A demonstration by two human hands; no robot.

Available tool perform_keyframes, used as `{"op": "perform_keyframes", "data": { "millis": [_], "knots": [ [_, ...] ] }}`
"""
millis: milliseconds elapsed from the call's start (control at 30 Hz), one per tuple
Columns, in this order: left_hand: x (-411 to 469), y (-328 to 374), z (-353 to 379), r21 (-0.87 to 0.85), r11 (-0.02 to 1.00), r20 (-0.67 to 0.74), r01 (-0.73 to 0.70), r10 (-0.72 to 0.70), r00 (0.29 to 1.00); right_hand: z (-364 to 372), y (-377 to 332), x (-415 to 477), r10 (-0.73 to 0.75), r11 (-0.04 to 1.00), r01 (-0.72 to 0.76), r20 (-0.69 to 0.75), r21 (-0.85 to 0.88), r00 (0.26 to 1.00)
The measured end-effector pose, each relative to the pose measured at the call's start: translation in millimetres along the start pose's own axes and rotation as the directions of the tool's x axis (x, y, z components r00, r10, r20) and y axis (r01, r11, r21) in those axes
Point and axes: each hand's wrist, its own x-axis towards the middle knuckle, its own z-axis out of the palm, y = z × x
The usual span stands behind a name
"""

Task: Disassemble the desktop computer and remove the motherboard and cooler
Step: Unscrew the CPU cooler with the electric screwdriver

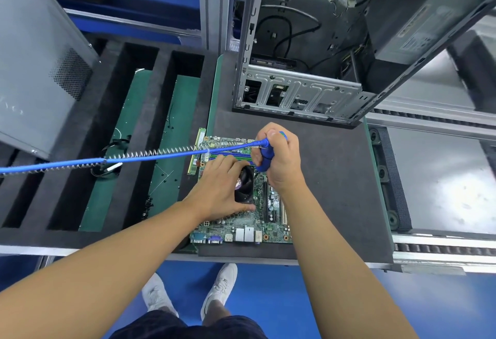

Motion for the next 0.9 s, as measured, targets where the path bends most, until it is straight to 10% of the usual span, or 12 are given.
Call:
{"op": "perform_keyframes", "data": {
  "millis": [900],
  "knots": [
    [-3.4, -6.8, 7.1, -0.063, 0.998, -0.084, -0.016, 0.010, 0.996, 17.4, -14.4, -5.2, -0.010, 0.999, 0.013, 0.071, -0.052, 0.997]
  ]
}}
